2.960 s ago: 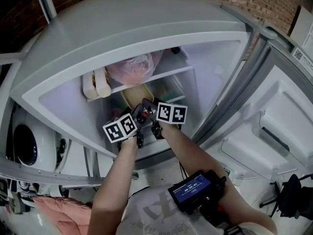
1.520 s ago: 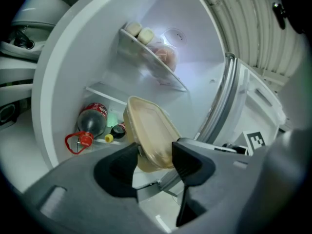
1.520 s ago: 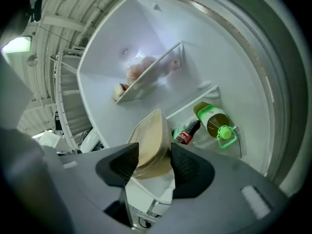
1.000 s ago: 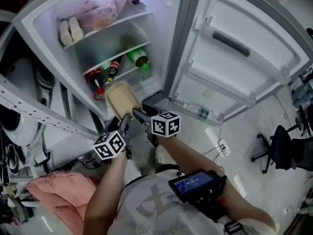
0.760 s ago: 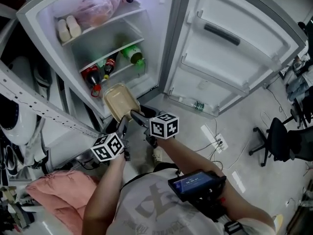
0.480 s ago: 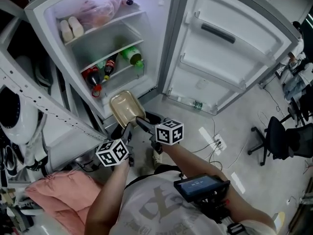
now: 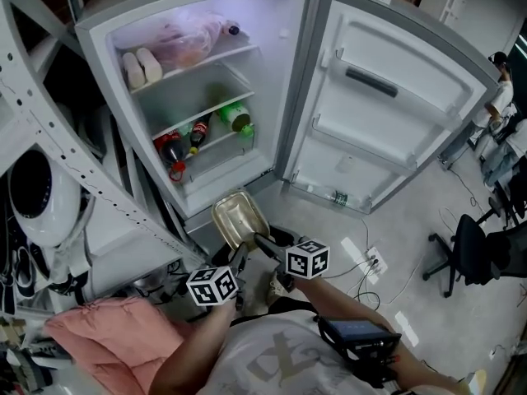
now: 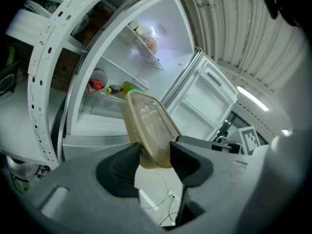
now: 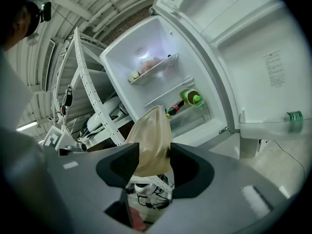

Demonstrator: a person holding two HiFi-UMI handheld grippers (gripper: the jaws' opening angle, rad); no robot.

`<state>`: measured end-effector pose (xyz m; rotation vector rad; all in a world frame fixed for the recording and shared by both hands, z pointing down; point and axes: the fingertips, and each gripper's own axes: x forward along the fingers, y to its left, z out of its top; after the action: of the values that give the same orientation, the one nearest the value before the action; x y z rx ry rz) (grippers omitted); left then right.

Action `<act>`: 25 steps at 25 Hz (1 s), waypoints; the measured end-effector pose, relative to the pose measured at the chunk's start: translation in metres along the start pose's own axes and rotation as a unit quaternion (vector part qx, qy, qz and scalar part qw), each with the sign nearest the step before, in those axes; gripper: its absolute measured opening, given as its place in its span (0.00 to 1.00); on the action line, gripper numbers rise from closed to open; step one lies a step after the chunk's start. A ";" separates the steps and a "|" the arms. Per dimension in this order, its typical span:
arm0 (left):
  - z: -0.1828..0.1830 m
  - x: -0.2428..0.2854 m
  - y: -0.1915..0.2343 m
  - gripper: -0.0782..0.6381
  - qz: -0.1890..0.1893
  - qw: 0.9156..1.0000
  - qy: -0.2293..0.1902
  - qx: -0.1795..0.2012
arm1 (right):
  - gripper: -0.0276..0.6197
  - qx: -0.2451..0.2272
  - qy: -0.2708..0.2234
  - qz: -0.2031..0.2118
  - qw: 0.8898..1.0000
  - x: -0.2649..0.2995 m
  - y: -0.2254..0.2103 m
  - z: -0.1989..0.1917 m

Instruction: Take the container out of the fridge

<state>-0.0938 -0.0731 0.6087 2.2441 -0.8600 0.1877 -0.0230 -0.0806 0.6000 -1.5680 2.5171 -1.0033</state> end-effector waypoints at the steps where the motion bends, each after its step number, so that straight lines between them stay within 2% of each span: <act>1: -0.004 0.000 -0.001 0.38 -0.003 1.000 0.004 0.000 | 0.36 0.003 -0.001 -0.002 1.000 -0.003 -0.001 -0.003; 14: -0.037 0.023 -0.036 0.38 -0.047 0.997 0.061 0.022 | 0.35 0.035 -0.028 -0.045 0.998 -0.053 -0.033 -0.019; 25: -0.078 0.061 -0.108 0.37 -0.090 0.989 0.105 0.047 | 0.34 0.049 -0.052 -0.098 0.993 -0.135 -0.080 -0.023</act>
<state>0.0300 0.0036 0.6264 2.3236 -0.5444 0.3794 0.1007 0.0173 0.6174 -1.8135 2.2461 -1.0182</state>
